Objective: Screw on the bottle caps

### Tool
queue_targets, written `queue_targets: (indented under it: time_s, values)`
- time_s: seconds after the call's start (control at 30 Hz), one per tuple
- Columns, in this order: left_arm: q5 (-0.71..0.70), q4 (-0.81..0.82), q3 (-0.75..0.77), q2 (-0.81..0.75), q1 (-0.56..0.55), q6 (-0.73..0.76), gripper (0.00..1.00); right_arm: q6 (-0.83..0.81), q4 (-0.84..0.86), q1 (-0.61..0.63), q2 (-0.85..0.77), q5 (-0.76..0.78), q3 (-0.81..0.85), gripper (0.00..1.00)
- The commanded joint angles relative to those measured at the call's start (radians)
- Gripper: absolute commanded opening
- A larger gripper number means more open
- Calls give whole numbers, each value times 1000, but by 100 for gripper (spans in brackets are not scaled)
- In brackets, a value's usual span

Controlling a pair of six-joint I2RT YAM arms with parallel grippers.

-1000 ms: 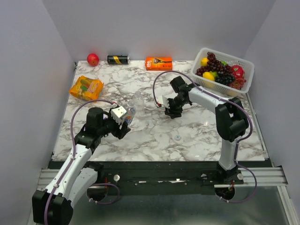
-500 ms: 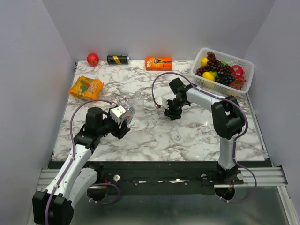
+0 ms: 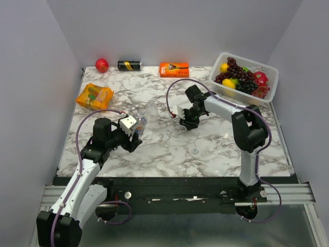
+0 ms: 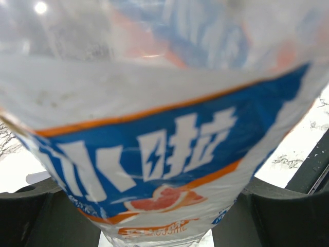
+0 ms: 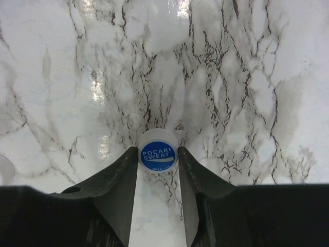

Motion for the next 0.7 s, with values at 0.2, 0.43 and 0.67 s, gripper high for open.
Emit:
queue_targets:
  time_s: [0.2, 0.43, 0.67]
  values:
    - [82, -6, -2, -2, 6, 26, 0, -1, 35, -5, -44, 29, -59, 32]
    - [141, -80, 13, -22, -150, 144, 0, 64, -127, -5, -341, -96, -58, 28]
    - [107, -138, 108, 90, -362, 221, 0, 79, -419, -2, -636, -303, 91, 27]
